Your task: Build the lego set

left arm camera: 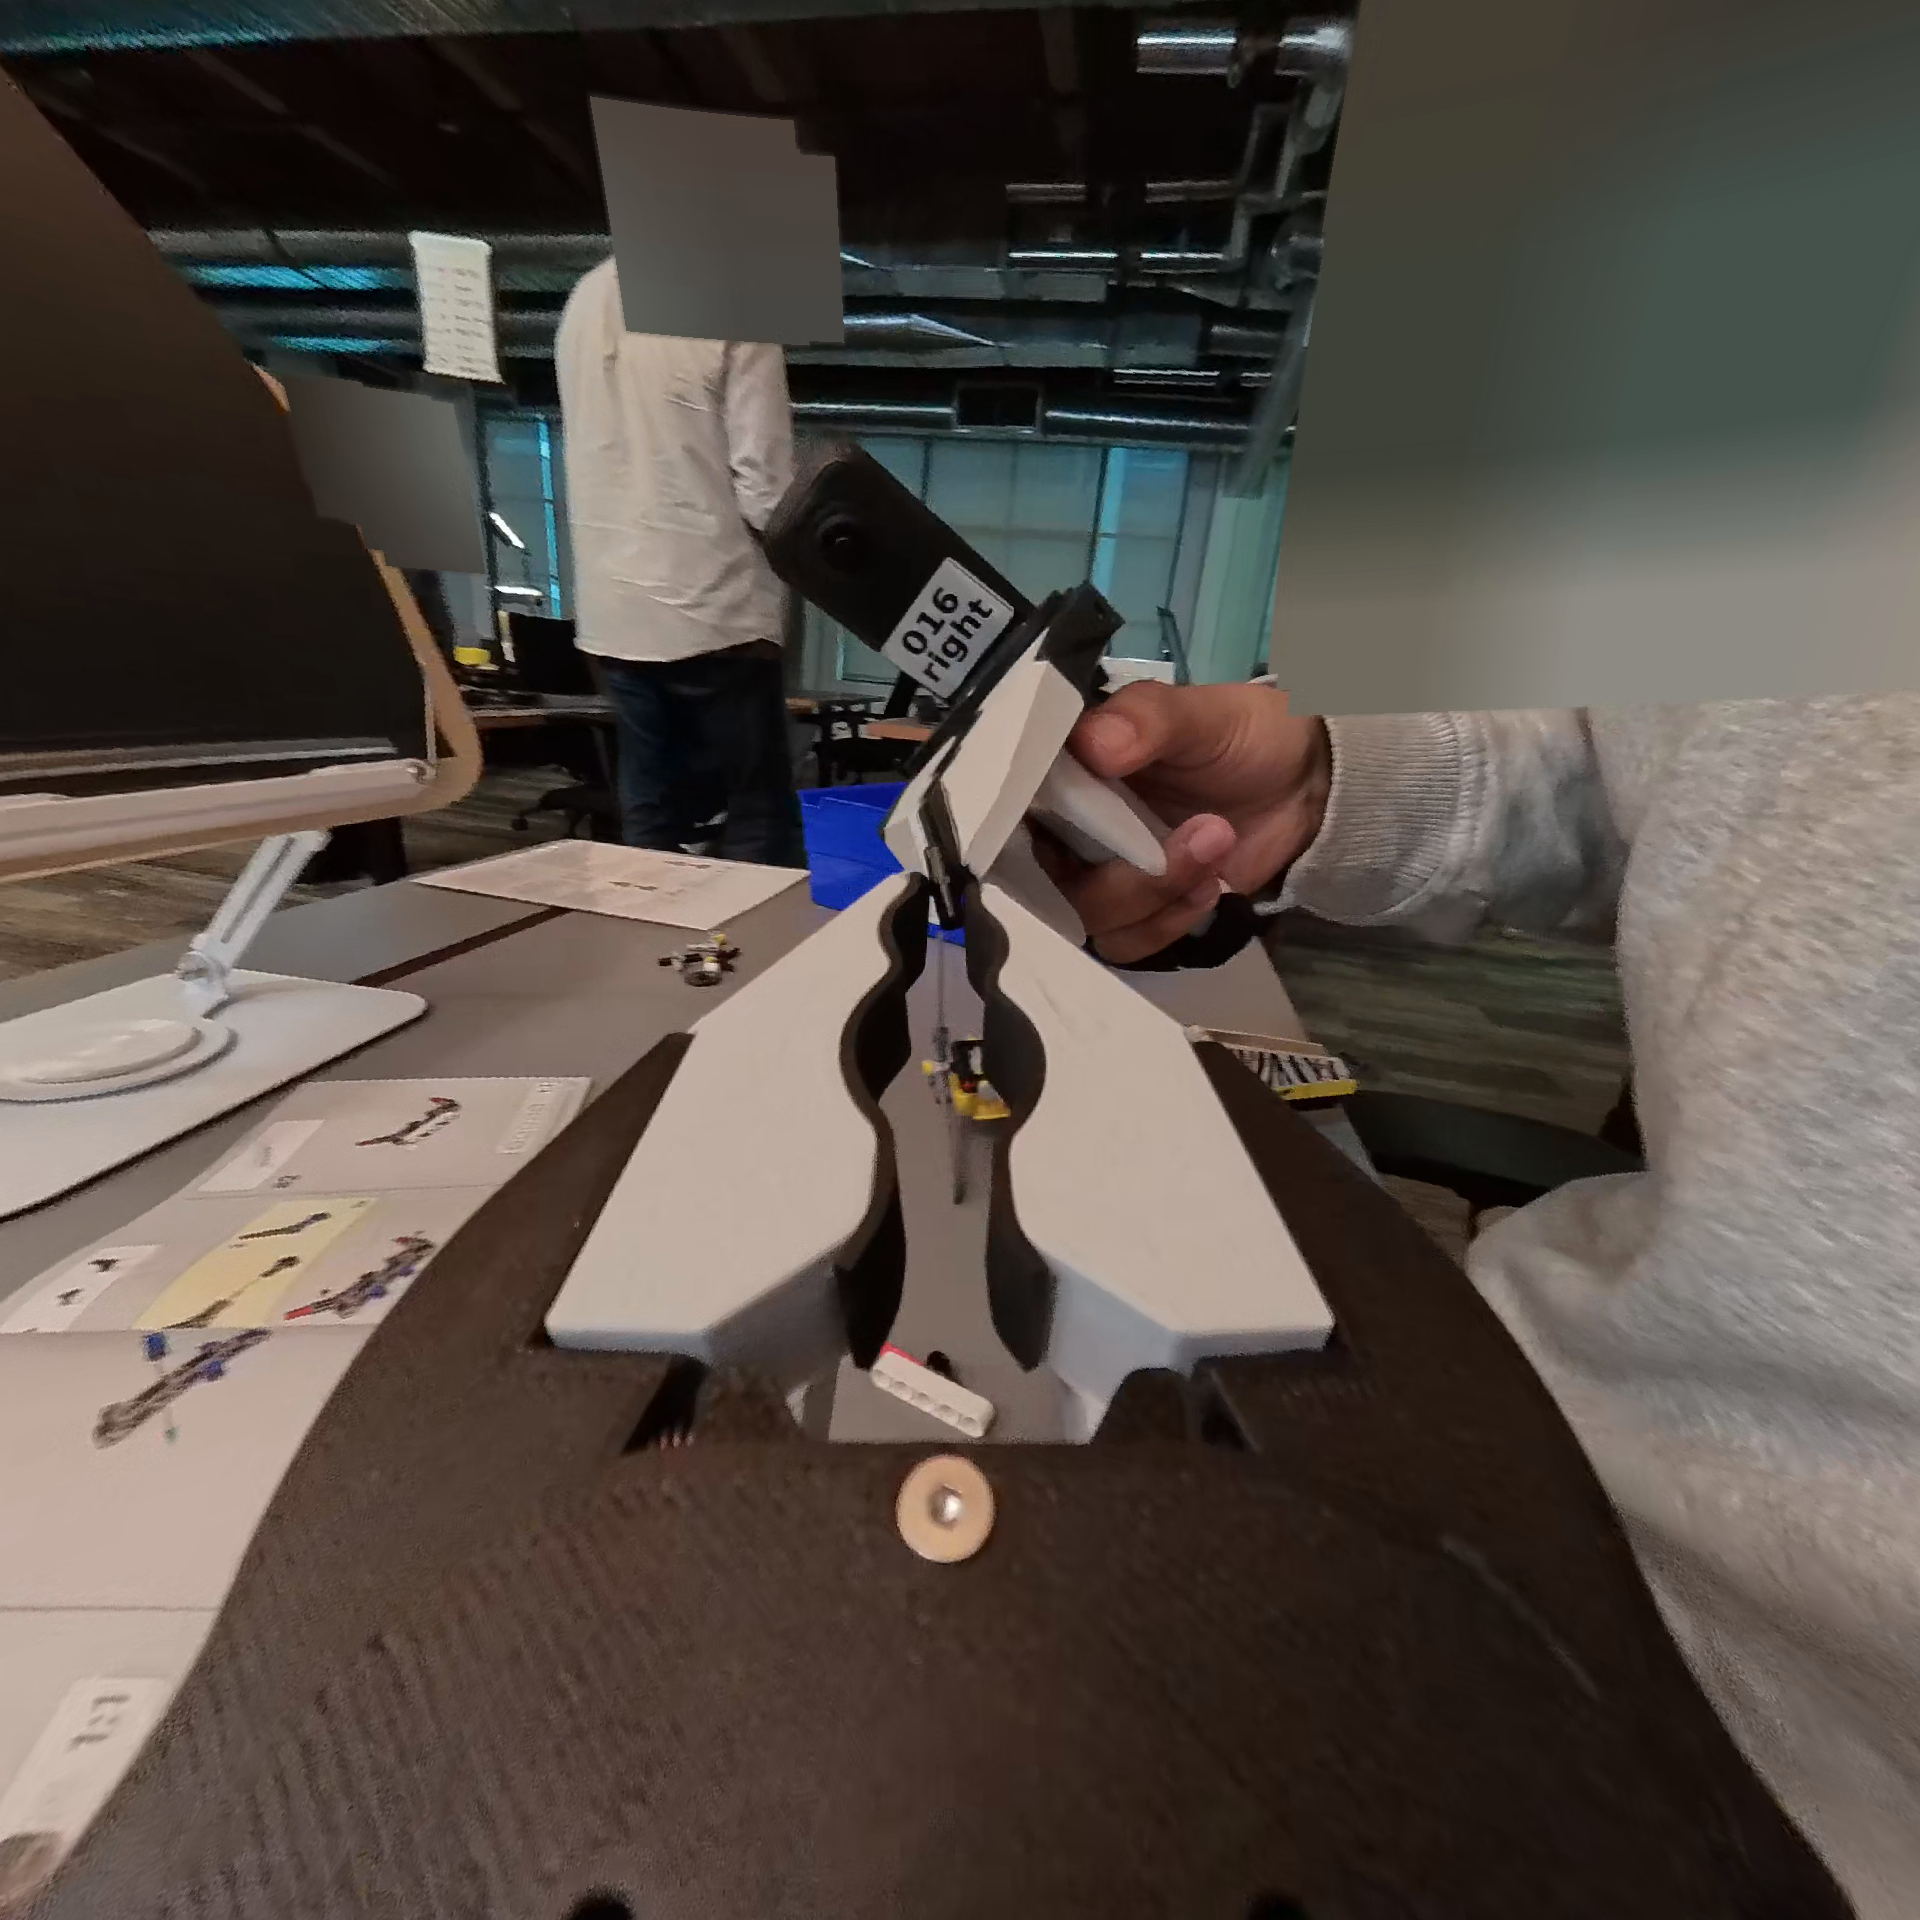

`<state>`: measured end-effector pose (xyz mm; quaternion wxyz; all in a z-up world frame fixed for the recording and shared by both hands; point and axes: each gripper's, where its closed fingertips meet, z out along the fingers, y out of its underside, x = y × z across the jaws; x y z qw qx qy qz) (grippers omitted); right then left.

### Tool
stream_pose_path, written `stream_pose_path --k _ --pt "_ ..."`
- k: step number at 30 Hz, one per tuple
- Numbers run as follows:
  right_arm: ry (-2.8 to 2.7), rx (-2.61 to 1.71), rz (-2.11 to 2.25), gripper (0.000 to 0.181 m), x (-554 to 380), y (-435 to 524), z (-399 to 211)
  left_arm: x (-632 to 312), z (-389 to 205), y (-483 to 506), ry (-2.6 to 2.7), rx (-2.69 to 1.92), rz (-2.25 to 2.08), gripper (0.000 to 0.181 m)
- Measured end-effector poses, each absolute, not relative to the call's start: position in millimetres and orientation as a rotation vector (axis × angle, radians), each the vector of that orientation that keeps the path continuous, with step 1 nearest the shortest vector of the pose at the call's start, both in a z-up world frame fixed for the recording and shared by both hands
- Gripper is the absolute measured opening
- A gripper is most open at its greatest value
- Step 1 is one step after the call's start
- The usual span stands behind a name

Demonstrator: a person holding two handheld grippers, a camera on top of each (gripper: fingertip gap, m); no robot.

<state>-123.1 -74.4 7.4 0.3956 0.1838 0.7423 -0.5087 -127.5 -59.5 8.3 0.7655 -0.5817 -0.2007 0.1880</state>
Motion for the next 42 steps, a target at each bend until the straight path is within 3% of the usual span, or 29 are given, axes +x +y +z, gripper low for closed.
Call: stream_pose_path --k 12,23,35,42 --pt "1.961 0.34 -1.154 0.001 -111.0 -55.2 2.3 -114.3 3.3 -43.8 -0.382 -1.294 0.221 0.0" --pt "2.094 0.443 -1.19 0.001 -128.7 -43.0 -17.9 -154.2 -4.1 -85.5 -0.666 -1.209 0.38 0.0" --pt "2.865 0.435 -0.966 0.004 -146.5 22.4 -81.6 -169.3 -3.6 -123.6 -0.823 -1.034 0.397 0.0" --pt "3.061 0.443 -0.888 0.007 -147.1 65.4 -79.7 -170.2 -4.6 -123.1 -0.828 -1.028 0.384 0.0"
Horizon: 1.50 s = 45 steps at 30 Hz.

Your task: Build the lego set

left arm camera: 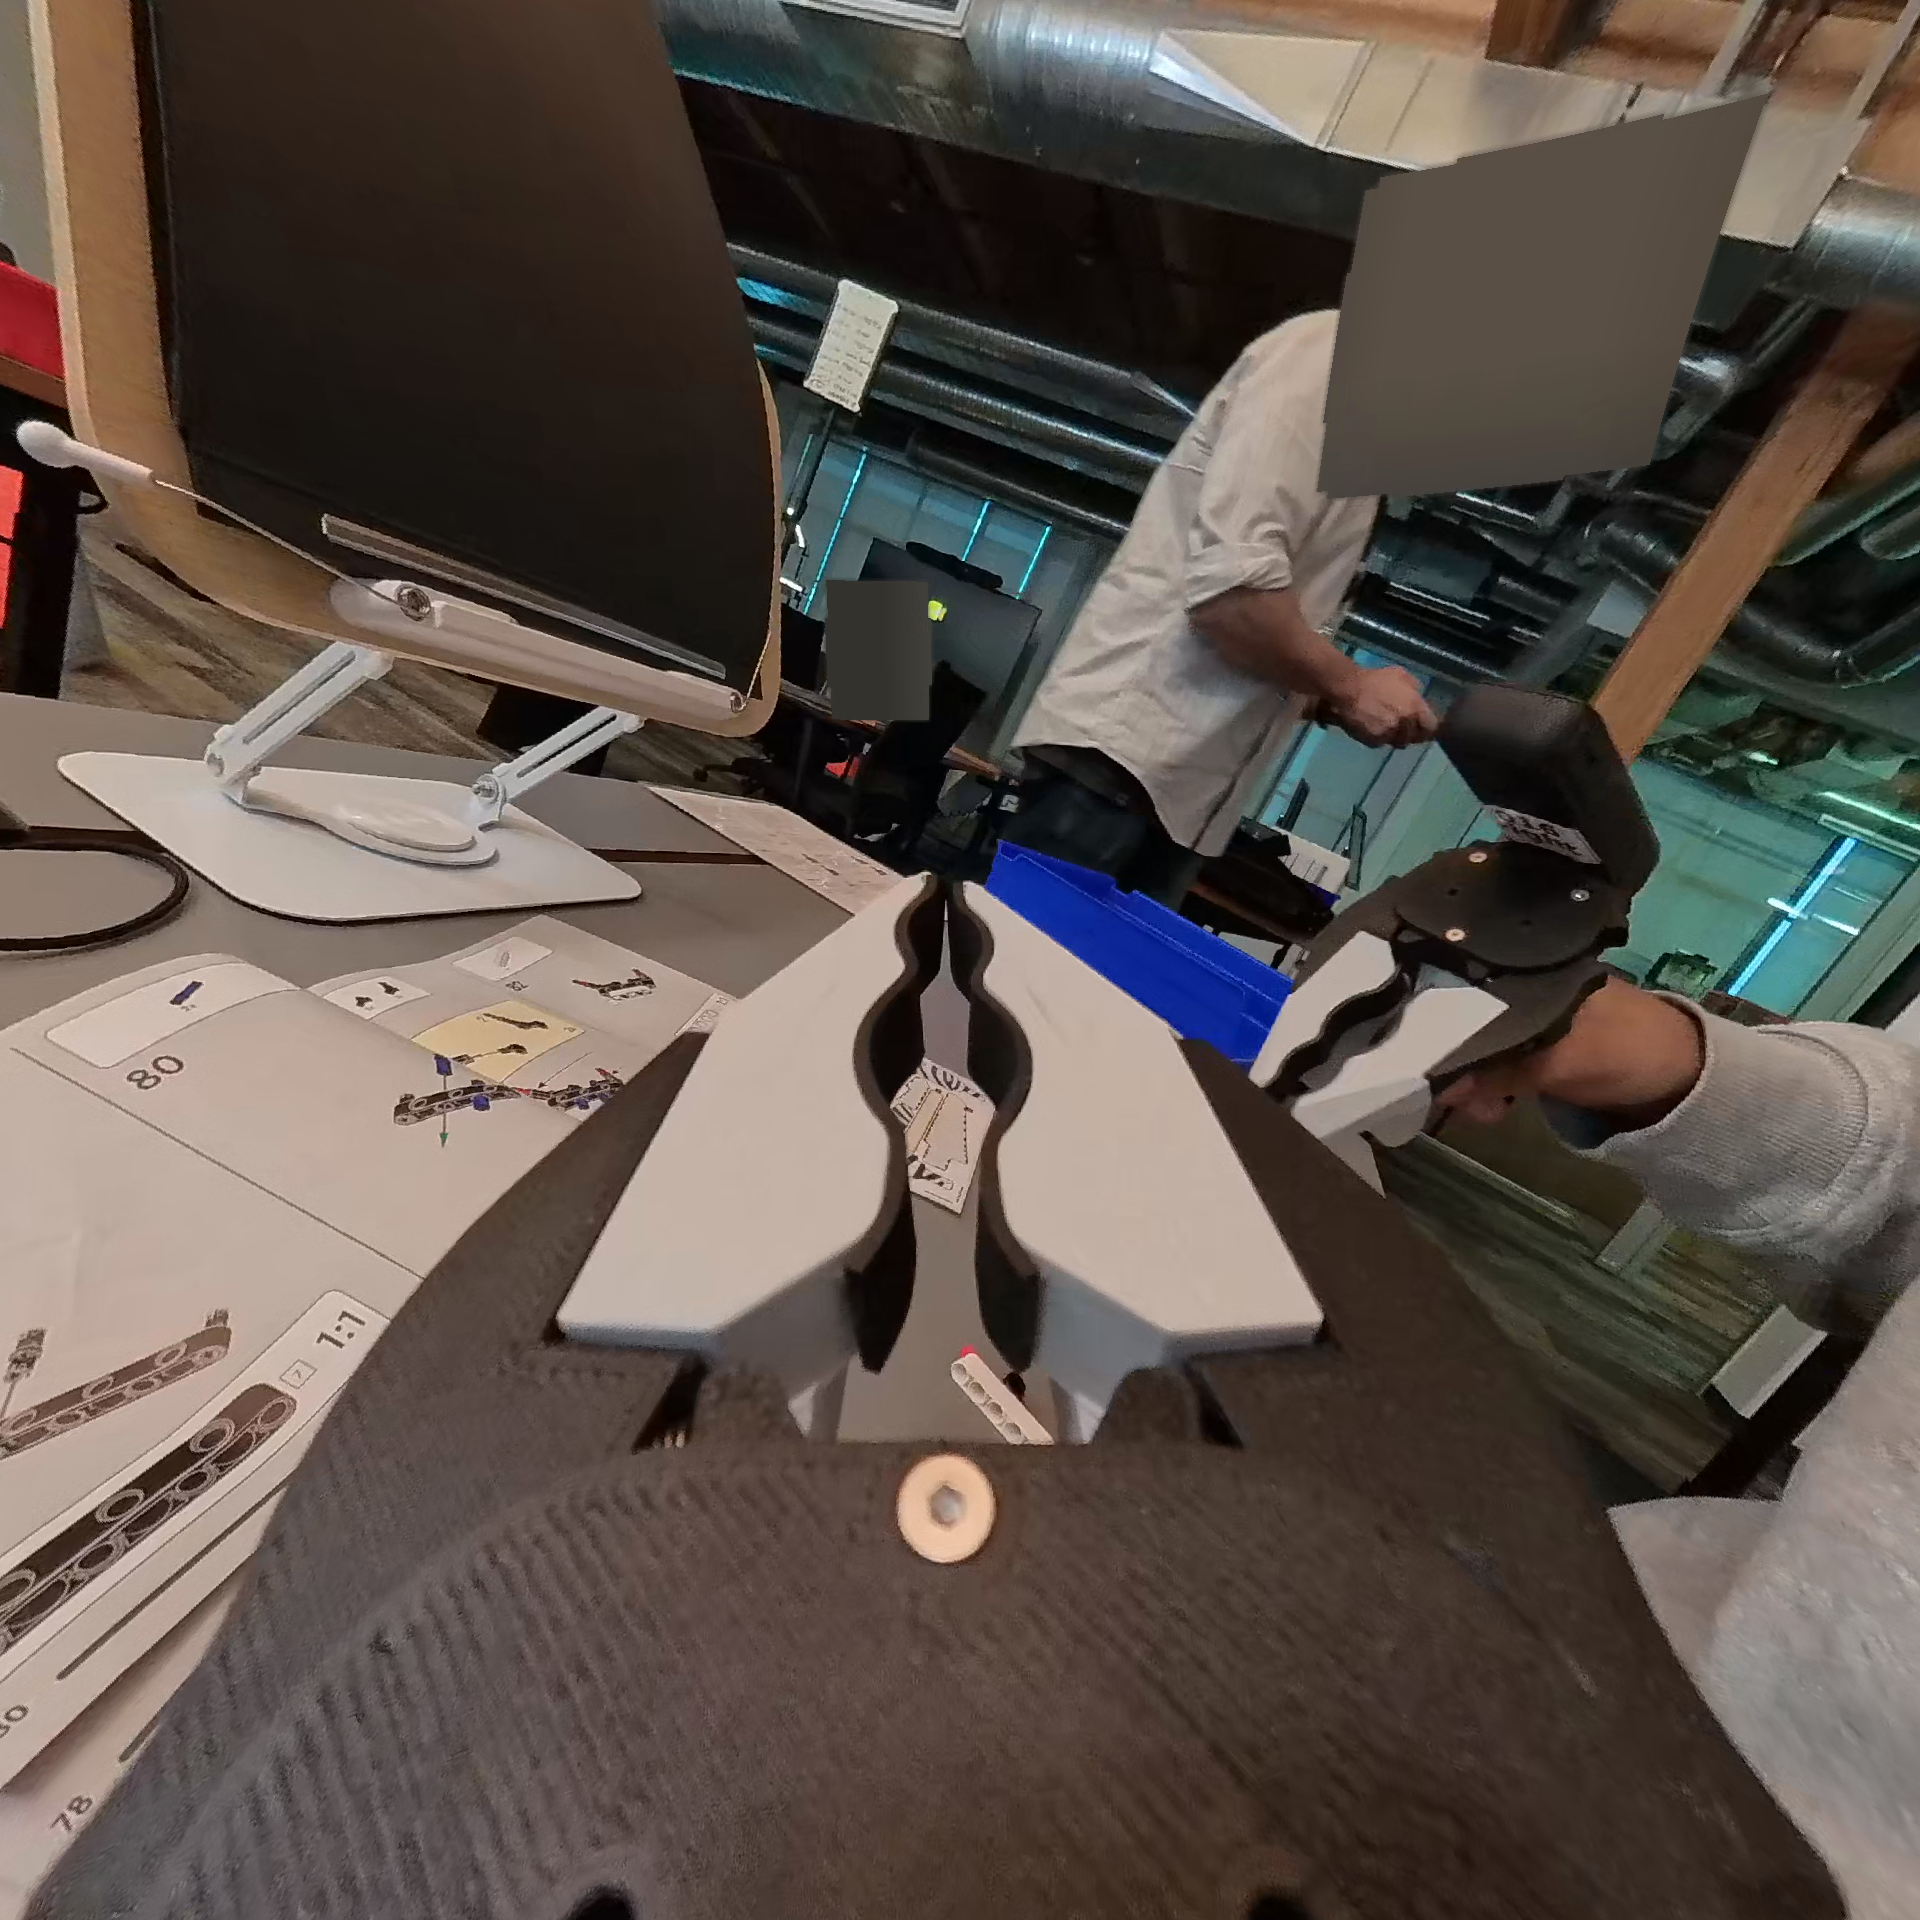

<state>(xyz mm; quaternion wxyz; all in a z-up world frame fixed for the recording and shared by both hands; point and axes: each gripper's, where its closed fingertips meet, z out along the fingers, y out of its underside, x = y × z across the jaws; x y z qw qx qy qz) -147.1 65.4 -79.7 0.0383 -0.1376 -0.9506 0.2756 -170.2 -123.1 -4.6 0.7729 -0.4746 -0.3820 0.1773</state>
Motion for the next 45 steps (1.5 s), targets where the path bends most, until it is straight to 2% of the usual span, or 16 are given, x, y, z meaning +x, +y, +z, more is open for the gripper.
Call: stream_pose_path --k 3,8,15,20,23,32,38,43,45 --pt "-2.972 -0.173 0.775 0.015 -124.7 76.6 -87.2 -170.1 -4.6 -123.2 -0.827 -1.027 0.383 0.0" --pt "-2.91 0.17 0.329 0.019 -114.6 99.6 -130.4 -170.3 -4.9 -121.8 -0.826 -1.026 0.374 0.0" --pt "-2.959 0.391 0.255 0.02 -120.7 82.8 -157.7 -169.7 -4.8 -124.0 -0.827 -1.026 0.387 0.0" --pt "-3.044 0.477 0.126 0.015 -114.2 89.4 -170.8 -168.2 -1.7 -127.6 -0.821 -1.0 0.378 0.0" --pt "-3.024 0.495 0.089 0.0 -115.0 88.0 -172.0 -167.0 0.6 -125.8 -0.807 -0.991 0.355 0.0" --pt "-3.03 0.2 0.519 0.0 -118.4 63.1 -118.2 -167.5 -0.7 -125.4 -0.811 -0.995 0.353 0.0" --pt "-3.023 0.317 0.21 0.018 -101.2 101.3 -142.2 -167.9 -1.4 -122.4 -0.809 -0.999 0.341 0.0" --pt "-3.046 0.373 0.087 0.019 -97.2 105.5 -164.7 -168.6 -3.9 -122.4 -0.819 -1.012 0.353 0.0" --pt "-3.059 0.37 0.044 0.013 -97.5 107.2 -169.8 -168.1 -2.8 -124.4 -0.818 -1.002 0.356 0.0"
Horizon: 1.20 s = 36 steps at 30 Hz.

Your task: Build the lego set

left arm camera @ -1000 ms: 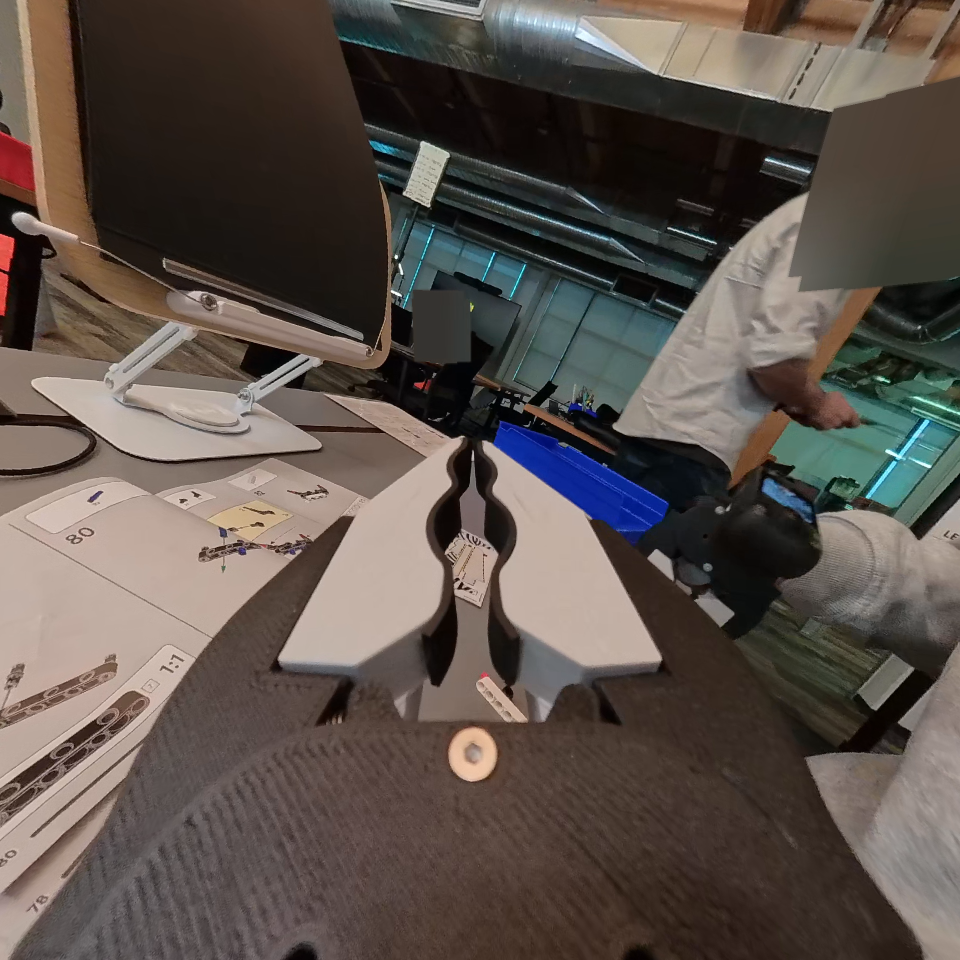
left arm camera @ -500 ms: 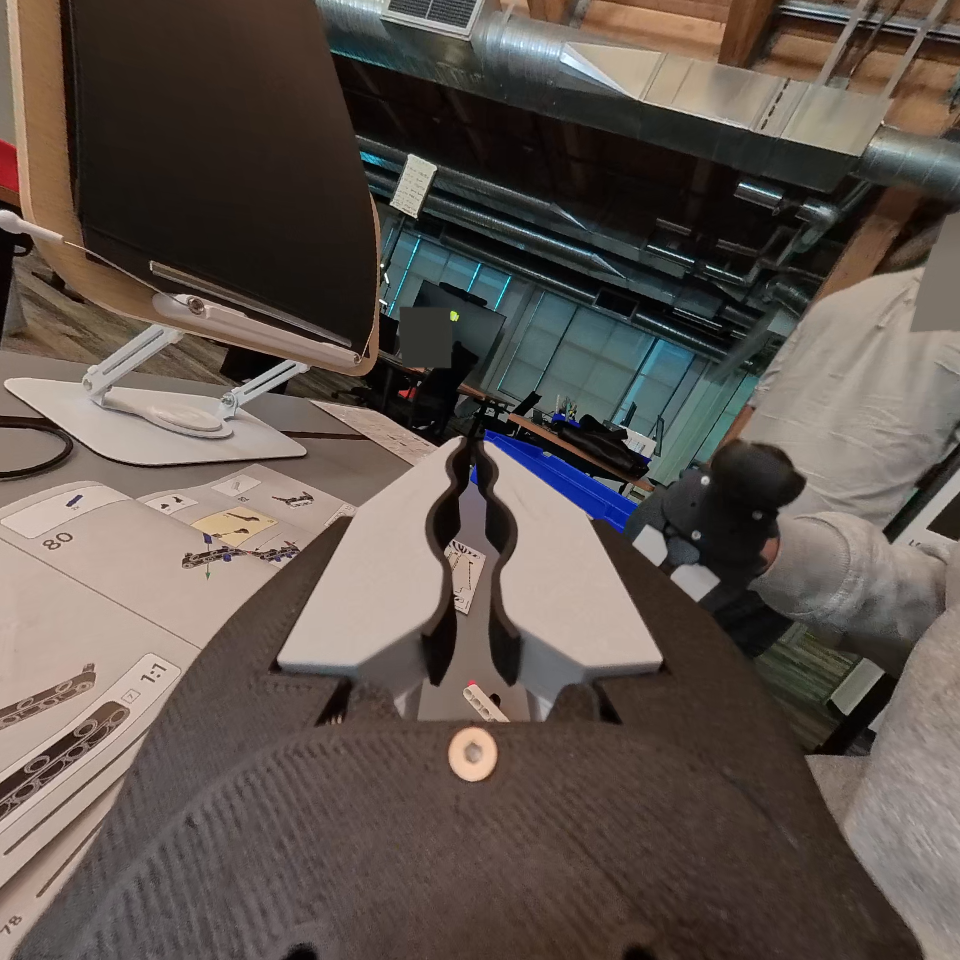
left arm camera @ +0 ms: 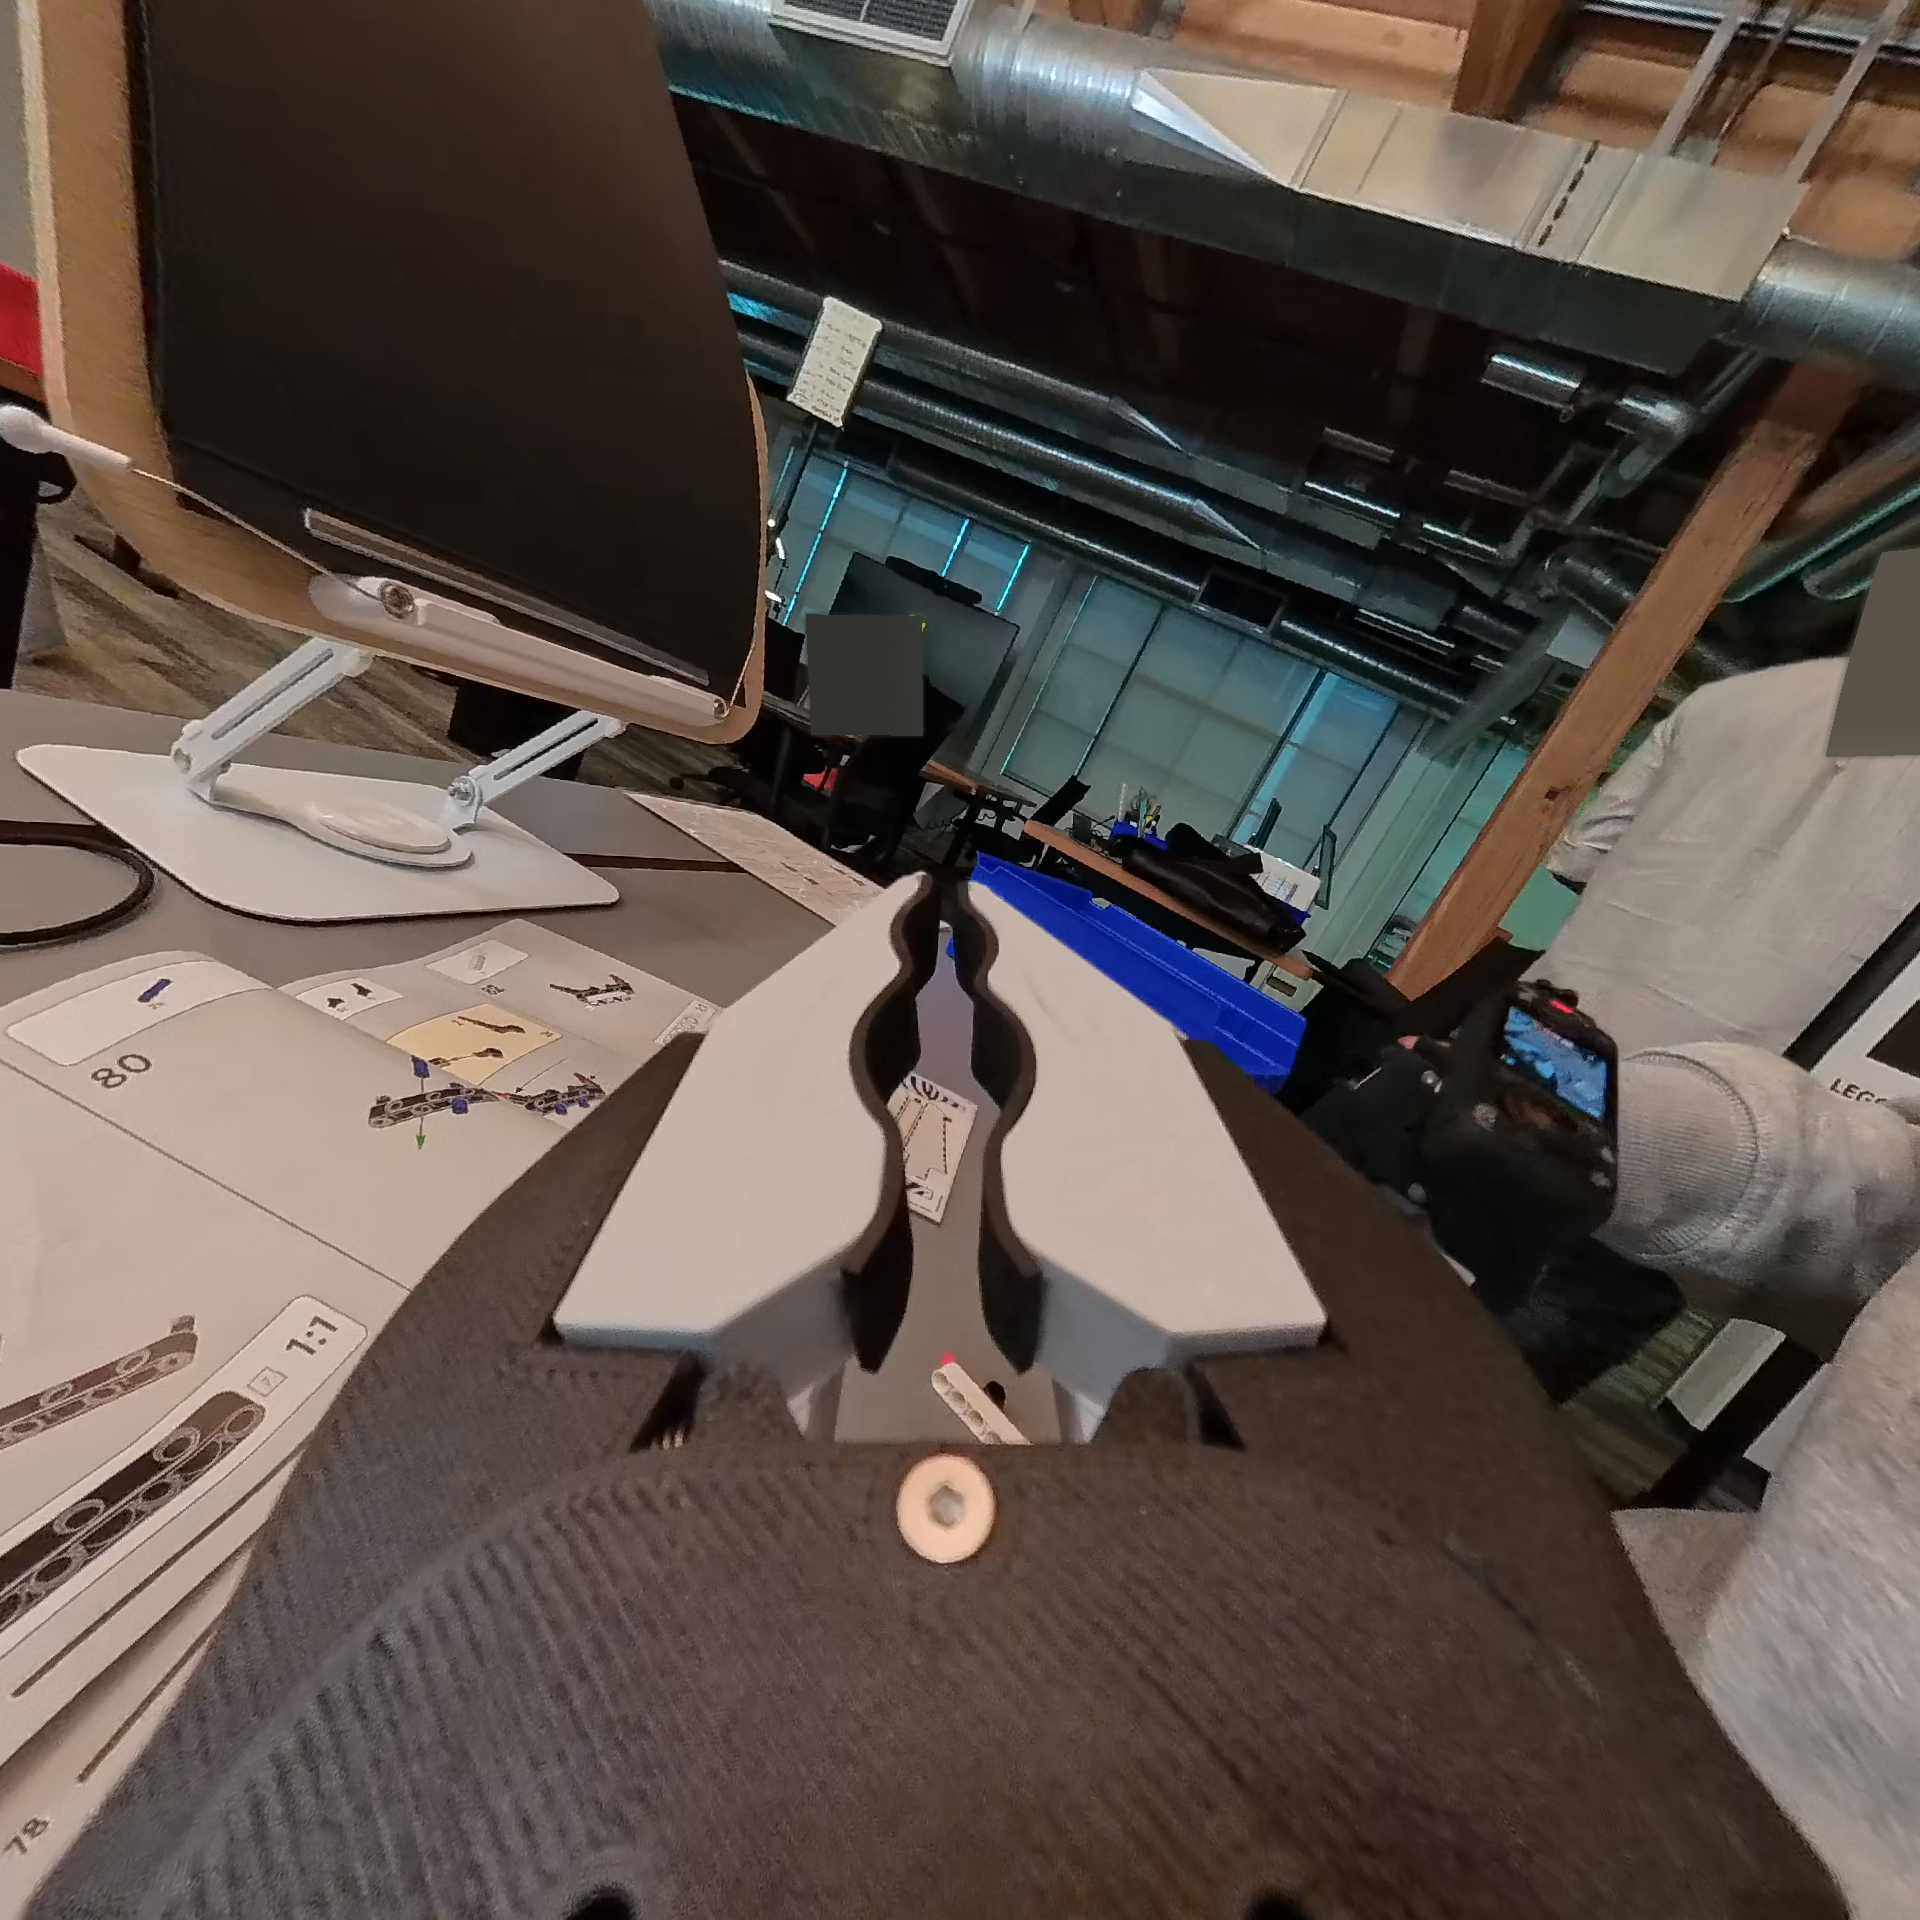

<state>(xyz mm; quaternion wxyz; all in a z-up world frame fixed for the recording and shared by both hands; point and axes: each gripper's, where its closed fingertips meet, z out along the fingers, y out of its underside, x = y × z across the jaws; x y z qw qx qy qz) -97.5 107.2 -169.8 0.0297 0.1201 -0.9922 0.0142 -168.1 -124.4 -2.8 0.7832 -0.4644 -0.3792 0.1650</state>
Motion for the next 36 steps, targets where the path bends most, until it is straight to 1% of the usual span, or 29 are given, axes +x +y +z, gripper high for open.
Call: stream_pose_path --k 2,6,8,11,14,16,18,23,27,33,34,35,36 --pt "-3.063 0.369 0.023 0.004 -97.6 107.9 -172.5 -167.6 -1.7 -126.1 -0.818 -0.991 0.353 0.0" --pt "-3.067 0.328 0.052 0.004 -98.1 106.0 -172.0 -165.9 1.8 -125.8 -0.802 -0.973 0.334 0.0" --pt "-3.054 0.298 0.149 0.003 -99.7 97.6 -165.4 -165.4 2.3 -124.9 -0.798 -0.975 0.329 0.0" --pt "-2.976 0.19 0.529 0.003 -109.0 63.1 -127.9 -162.2 3.0 -116.6 -0.765 -1.007 0.318 0.004" --pt "-2.765 0.077 1.055 0.003 -122.9 24.7 -61.2 -140.0 15.2 -87.7 -0.585 -1.043 0.178 0.007" --pt "-2.576 0.042 1.3 0.003 -132.4 13.3 -20.2 -124.6 23.0 -70.3 -0.482 -1.038 0.042 0.01" --pt "-2.44 0.055 1.27 0.003 -144.0 14.5 -4.2 -114.5 29.3 -58.0 -0.416 -1.016 -0.075 0.014" --pt "-2.132 0.332 0.908 0.003 -151.5 11.3 4.1 -123.8 21.5 -25.2 -0.456 -1.047 -0.205 0.021" --pt "-2.07 0.413 0.808 0.003 -148.0 4.7 6.2 -132.1 19.1 -2.5 -0.496 -1.047 -0.266 0.025" --pt "-1.996 0.494 0.743 0.003 -146.4 0.6 8.1 -137.9 16.7 12.7 -0.521 -1.056 -0.268 0.022" --pt "-1.992 0.5 0.733 0.003 -146.7 0.2 7.7 -137.9 17.5 12.4 -0.517 -1.053 -0.264 0.018" --pt "-1.986 0.506 0.728 0.003 -146.8 -0.3 7.4 -139.3 17.9 10.9 -0.523 -1.047 -0.254 0.009" --pt "-1.981 0.511 0.735 0.003 -146.3 -1.1 7.5 -140.4 17.4 9.2 -0.524 -1.047 -0.235 0.003"
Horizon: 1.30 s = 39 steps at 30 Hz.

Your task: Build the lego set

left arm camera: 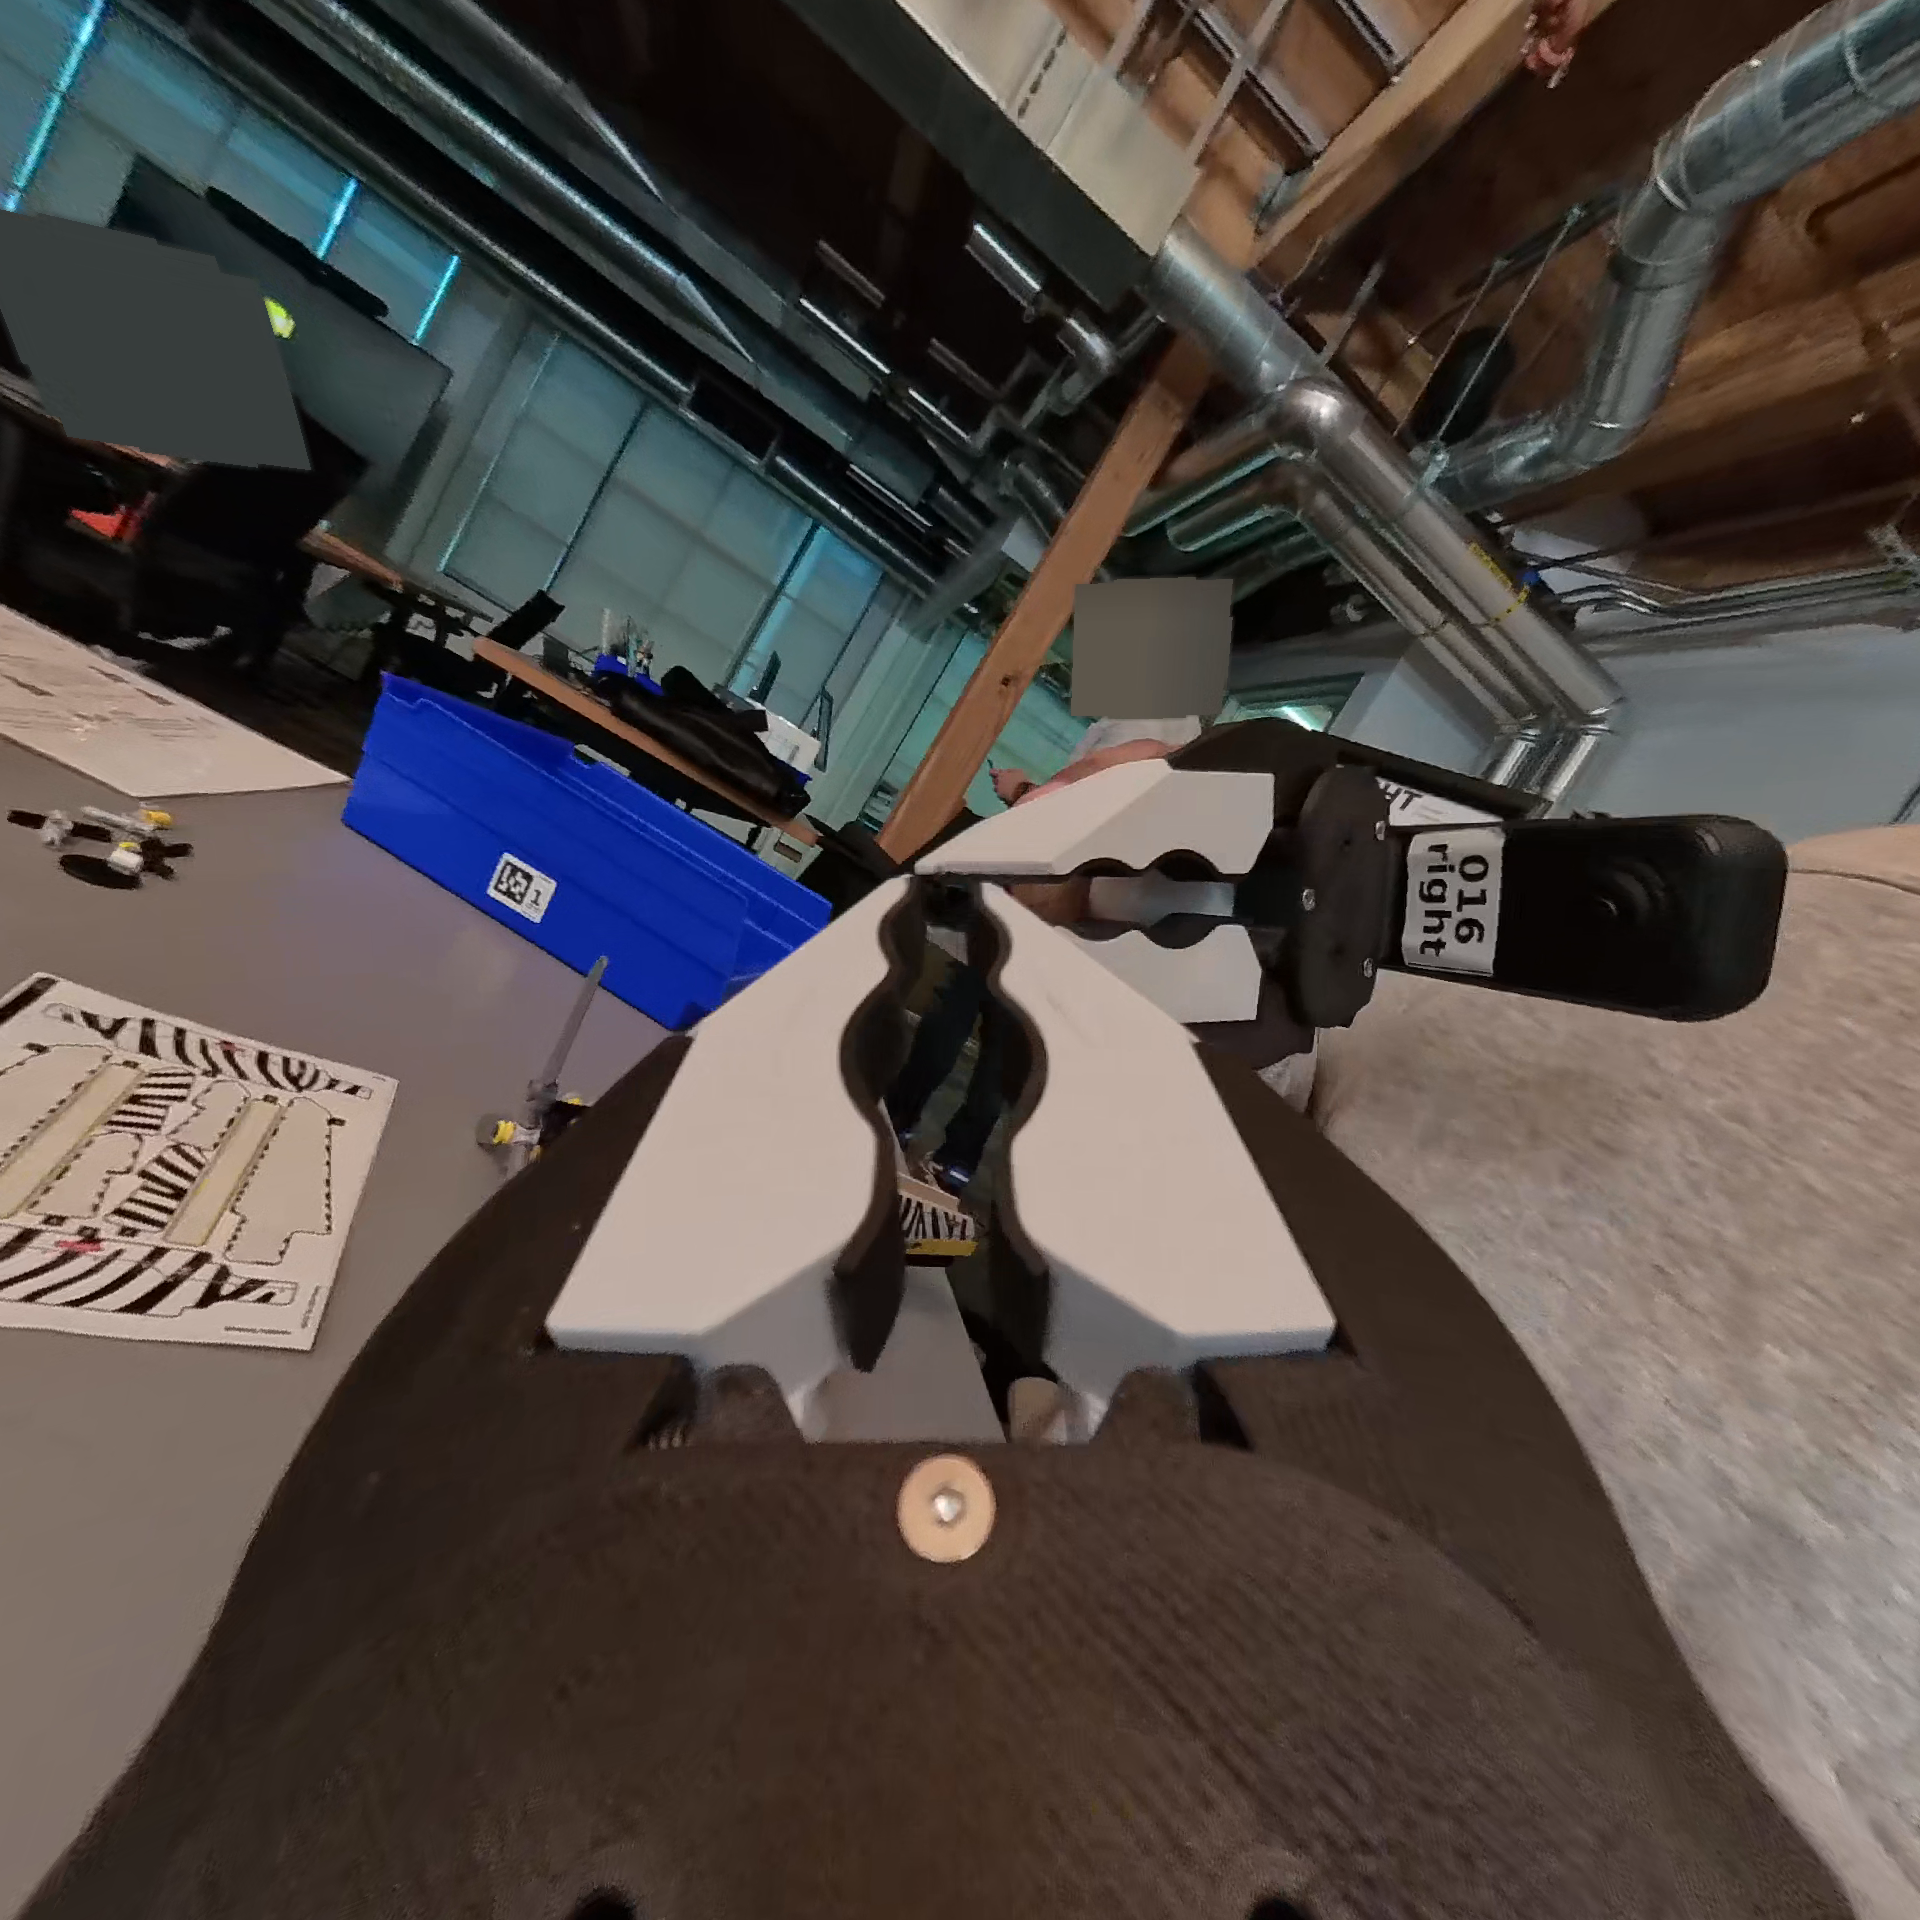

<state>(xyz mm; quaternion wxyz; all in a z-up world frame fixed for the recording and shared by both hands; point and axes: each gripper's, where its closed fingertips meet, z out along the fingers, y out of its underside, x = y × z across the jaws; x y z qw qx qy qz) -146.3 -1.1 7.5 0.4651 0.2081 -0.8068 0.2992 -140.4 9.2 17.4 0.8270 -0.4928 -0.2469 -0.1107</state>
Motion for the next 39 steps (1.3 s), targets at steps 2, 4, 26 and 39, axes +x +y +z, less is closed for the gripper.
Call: stream_pose_path --k 2,4,26,39 --pt "-1.99 0.512 0.757 0.003 -145.4 -2.0 6.4 -140.3 16.5 6.9 -0.521 -1.047 -0.234 0.001" --pt "-1.998 0.514 0.8 0.003 -143.5 -2.9 6.7 -138.7 16.6 5.6 -0.51 -1.042 -0.263 0.001" --pt "-2.044 0.565 1.34 0.003 -103.7 -11.1 35.9 -106.1 40.2 -6.4 -0.296 -0.823 -0.689 0.001" --pt "-2.066 0.564 1.326 0.003 -104.1 -10.8 34.3 -102.6 42.0 -6.0 -0.276 -0.818 -0.711 0.001"
